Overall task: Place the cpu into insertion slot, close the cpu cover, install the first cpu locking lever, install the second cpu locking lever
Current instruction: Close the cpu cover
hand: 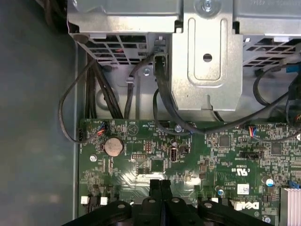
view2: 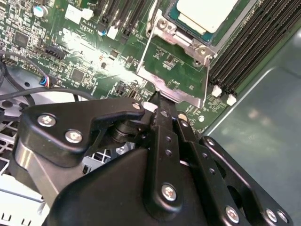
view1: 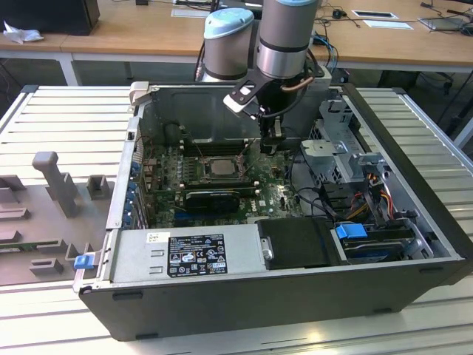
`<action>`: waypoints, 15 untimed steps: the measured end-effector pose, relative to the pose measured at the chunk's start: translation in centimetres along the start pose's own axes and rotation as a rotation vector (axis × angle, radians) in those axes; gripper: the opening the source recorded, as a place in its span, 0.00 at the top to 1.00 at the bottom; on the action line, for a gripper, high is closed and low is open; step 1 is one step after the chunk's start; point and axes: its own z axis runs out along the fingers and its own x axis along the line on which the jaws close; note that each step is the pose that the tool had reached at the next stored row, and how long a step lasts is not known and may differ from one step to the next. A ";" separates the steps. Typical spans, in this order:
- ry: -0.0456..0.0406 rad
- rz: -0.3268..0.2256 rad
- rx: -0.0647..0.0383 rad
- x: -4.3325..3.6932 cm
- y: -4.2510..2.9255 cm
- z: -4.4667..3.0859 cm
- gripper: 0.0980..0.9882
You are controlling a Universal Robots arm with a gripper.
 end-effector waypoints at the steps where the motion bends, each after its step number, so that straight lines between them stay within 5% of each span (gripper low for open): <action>1: 0.0000 0.000 0.000 0.00 -0.04 0.00 0.99; 15: -0.0002 0.000 -0.009 0.02 -1.25 -0.03 0.99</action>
